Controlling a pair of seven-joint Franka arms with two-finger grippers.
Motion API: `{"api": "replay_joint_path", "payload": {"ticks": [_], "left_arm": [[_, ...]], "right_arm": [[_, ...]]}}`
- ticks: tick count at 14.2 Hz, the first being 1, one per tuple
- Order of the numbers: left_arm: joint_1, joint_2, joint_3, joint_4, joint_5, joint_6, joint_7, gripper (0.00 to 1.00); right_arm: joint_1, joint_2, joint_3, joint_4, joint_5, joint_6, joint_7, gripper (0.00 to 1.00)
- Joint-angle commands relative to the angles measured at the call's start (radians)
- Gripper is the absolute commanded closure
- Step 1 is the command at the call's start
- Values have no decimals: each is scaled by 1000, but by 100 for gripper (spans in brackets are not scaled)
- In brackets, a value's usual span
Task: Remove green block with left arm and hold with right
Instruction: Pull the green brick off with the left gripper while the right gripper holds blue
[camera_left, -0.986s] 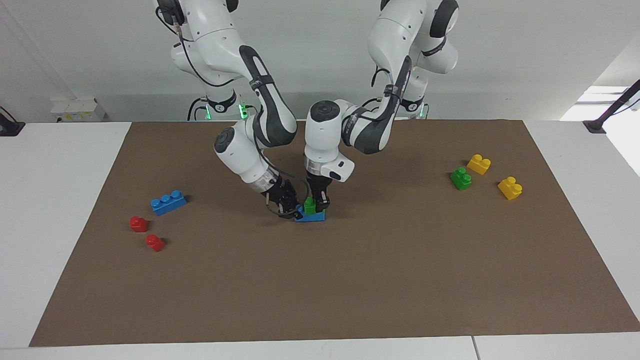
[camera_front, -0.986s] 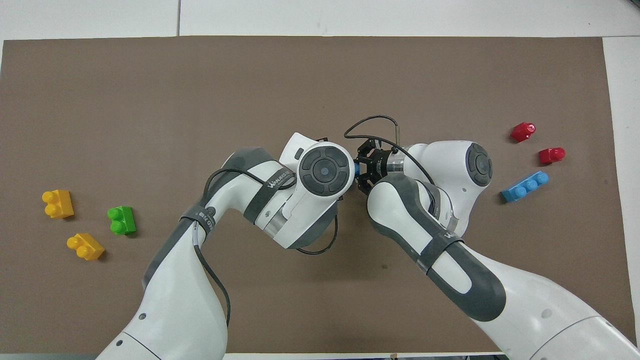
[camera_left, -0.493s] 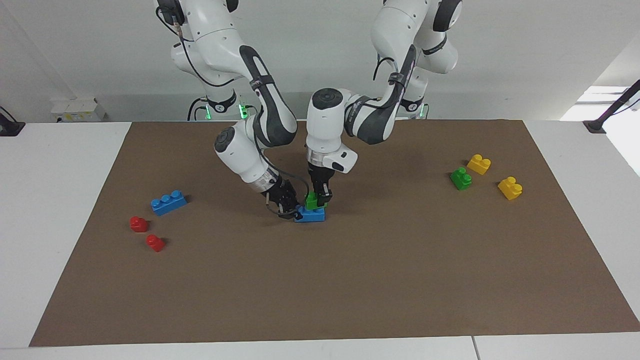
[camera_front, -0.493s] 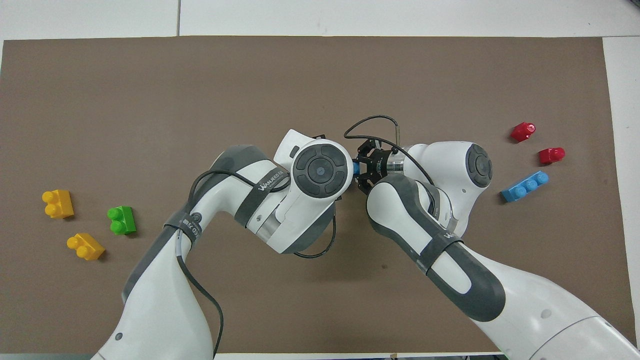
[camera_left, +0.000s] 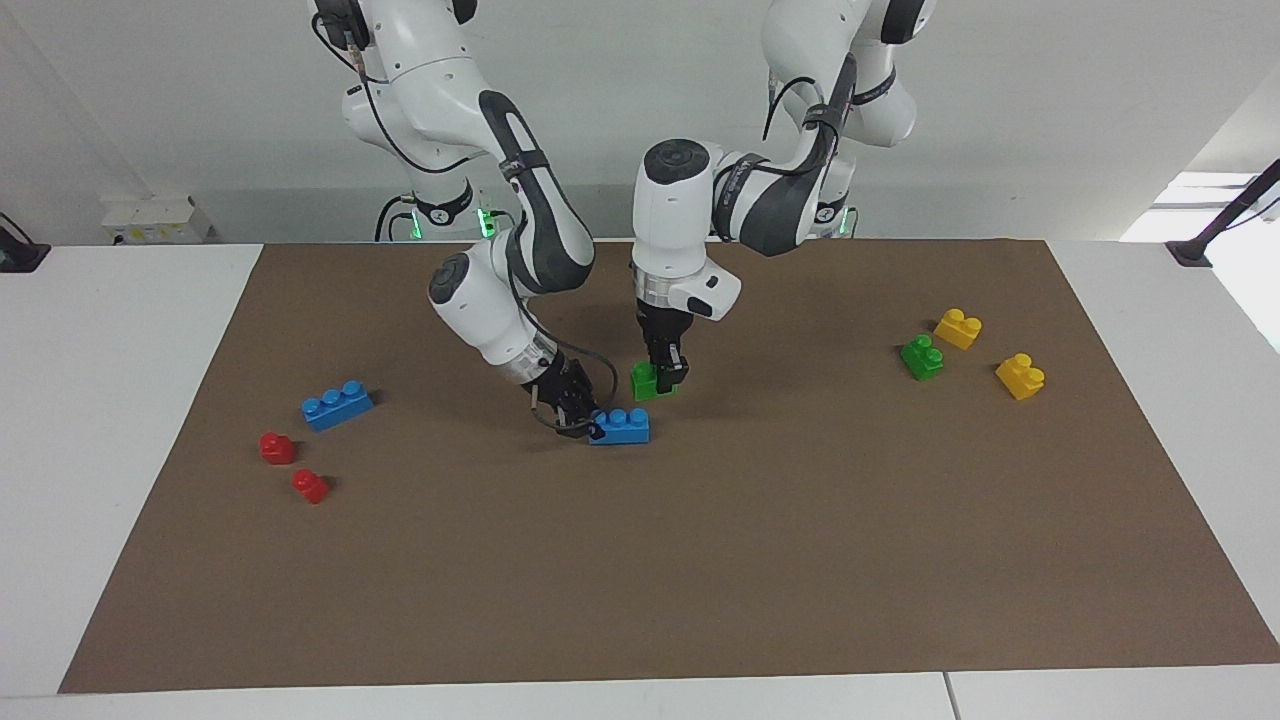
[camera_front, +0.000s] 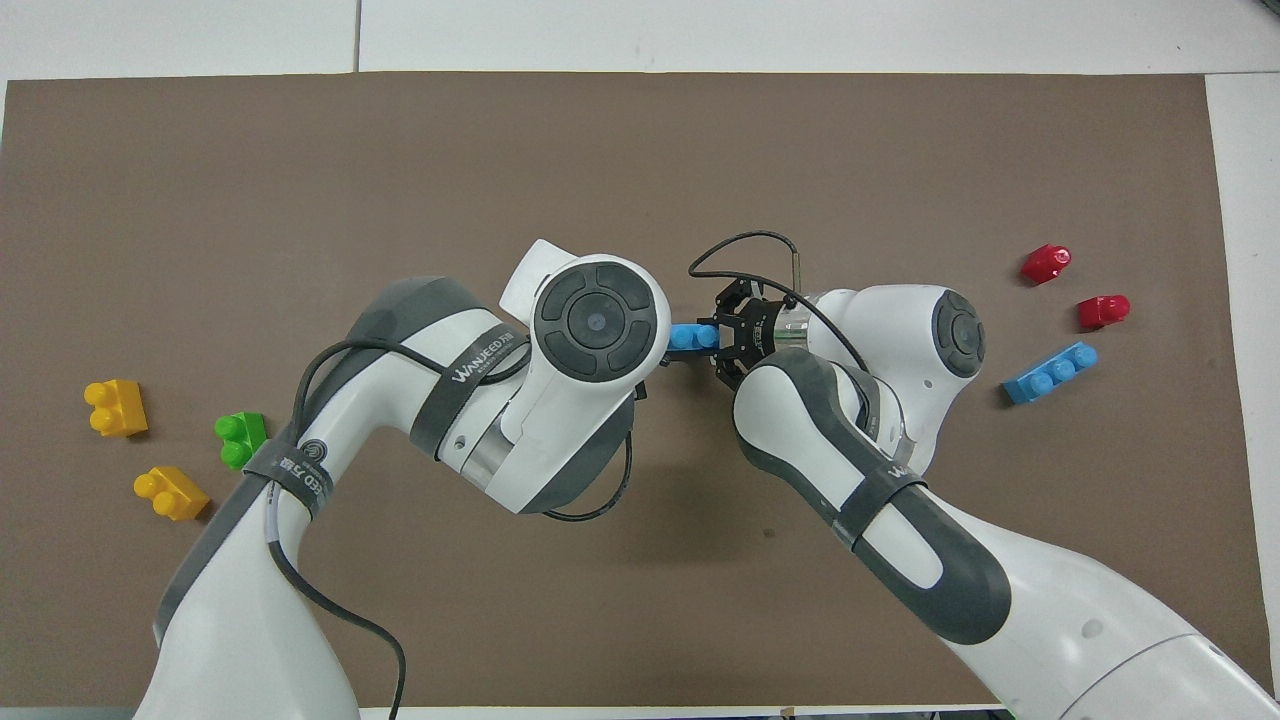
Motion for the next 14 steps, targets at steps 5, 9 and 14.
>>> {"api": "replay_joint_path", "payload": {"ticks": [5,9,14], "left_arm": [[81,-70,-8,-142,-4,-8,437,100],[139,-84,-8,-186,-12,-5,633,100],[226,-100,-8,-231,-22,-1,868,100]], "right_arm": [[-84,-13,-10,57,-1,-123,-72,100],[-207,-20,-12,114,-53,-276,-154,100],[-346,-28,-10,145,-131,-419,-285,100]]}}
